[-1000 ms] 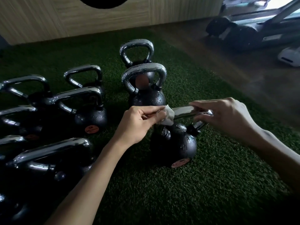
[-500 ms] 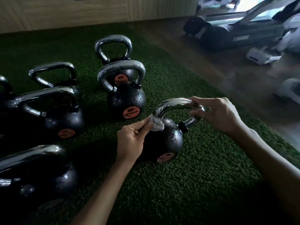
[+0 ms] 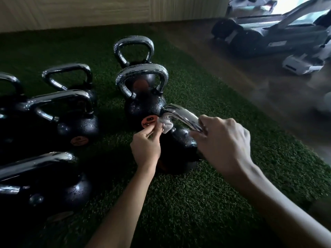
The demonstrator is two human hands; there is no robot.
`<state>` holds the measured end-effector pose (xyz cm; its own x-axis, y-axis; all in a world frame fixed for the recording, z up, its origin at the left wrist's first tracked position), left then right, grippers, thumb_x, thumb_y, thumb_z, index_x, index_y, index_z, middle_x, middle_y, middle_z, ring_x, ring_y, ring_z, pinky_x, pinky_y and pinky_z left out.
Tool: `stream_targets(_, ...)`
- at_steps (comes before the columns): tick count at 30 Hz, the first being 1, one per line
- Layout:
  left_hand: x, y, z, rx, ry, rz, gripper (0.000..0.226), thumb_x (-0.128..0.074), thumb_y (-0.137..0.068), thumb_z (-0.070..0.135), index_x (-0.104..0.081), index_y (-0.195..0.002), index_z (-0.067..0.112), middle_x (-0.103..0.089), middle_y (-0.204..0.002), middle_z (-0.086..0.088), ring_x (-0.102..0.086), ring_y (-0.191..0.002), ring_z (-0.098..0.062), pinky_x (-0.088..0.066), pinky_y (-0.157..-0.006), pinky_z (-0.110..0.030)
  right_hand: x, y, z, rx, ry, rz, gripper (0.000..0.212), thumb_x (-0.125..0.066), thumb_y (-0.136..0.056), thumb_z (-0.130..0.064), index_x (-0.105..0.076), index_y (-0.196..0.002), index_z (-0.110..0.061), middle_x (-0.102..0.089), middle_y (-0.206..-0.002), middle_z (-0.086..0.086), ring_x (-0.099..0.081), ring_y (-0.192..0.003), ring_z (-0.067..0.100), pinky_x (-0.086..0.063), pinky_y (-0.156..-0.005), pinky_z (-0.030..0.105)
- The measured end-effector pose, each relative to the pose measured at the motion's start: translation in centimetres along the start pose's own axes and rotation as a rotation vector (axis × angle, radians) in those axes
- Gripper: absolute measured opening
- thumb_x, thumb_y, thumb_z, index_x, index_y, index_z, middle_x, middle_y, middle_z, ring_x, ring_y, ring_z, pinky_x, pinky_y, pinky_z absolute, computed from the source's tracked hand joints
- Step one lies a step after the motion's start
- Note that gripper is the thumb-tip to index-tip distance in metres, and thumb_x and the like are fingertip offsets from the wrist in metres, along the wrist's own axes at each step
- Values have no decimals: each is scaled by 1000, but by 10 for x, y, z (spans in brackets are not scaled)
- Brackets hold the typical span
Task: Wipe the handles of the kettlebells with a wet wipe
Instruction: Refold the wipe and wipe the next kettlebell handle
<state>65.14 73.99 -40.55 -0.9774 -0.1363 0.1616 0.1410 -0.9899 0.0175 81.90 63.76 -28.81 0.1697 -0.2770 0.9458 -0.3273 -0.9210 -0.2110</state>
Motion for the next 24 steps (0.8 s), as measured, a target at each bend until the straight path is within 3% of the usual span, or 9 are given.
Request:
stream_targets(3,-1,-6,-2,29,-100,72,40,-70,-88,61,-79,-112,31,-77,-111,10,-72,-104,-12,-58,-91,-32,-5,-14,-32,36,35,8,30,-63,-93,-52,-65,-93,-22,-65,-74,0,-64,-71,25,-38,-66,32)
stream_targets(5,-3,-12,0,67,-102,86,36,-71,-89,57,-79,-113,32,-76,-114,9,-71,-105,-14,-56,-87,-25,-7,-29,-38,29,33,8,28,-67,-91,-49,-68,-91,-21,-60,-70,-1,-58,-68,24,-36,-65,31)
stream_targets(9,-4,-24,-5,65,-112,101,29,-74,-90,49,-80,-111,30,-78,-107,8,-73,-97,-13,-59,-84,-29,-9,-38,-23,27,-35,-31,33,-69,-85,-57,-65,-83,-24,-61,-69,-7,-58,-68,21,-33,-56,30)
stream_targets(11,-2,-24,-14,107,-39,130,24,-76,-90,42,-81,-109,27,-79,-101,5,-73,-92,-13,-58,-83,-27,-8,-32,-13,43,-169,-76,26,-70,-83,-59,-71,-92,-35,-68,-74,-12,-64,-74,14,-43,-58,29)
stream_targets(13,-2,-23,-20,190,80,167,21,-77,-91,30,-80,-110,20,-79,-99,-1,-74,-92,-15,-54,-78,-21,-7,-26,-6,53,-303,-115,27,-74,-82,-57,-73,-107,-47,-77,-93,-16,-71,-90,7,-52,-72,28)
stream_targets(16,-7,-17,-10,289,224,237,15,-77,-91,23,-80,-105,21,-78,-93,6,-72,-88,-8,-44,-67,-7,-9,-21,7,38,-398,-186,45,-81,-78,-50,-68,-121,-54,-75,-105,-18,-67,-102,1,-43,-77,23)
stream_targets(20,-18,-13,7,412,408,325,6,-78,-89,22,-79,-92,28,-73,-89,14,-69,-93,-5,-49,-79,-17,-14,-21,25,-18,-464,-260,59,-86,-70,-51,-65,-125,-54,-71,-99,-21,-61,-95,-8,-43,-73,20)
stream_targets(24,-26,-6,15,424,423,323,17,-66,-97,40,-76,-86,33,-70,-82,19,-65,-88,-3,-44,-72,-15,-17,-22,30,-50,-541,-271,58,-88,-69,-49,-65,-122,-56,-70,-99,-20,-59,-88,-12,-42,-72,17)
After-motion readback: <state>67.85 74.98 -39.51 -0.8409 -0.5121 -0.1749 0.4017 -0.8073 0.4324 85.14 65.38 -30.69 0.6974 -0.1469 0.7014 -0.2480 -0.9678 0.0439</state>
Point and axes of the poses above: each hand's wrist, its own y-axis away from the middle knuckle, its own x-axis out of the back of the hand, z = x × y, the point moved 5 cm from there along -y, towards the middle knuckle
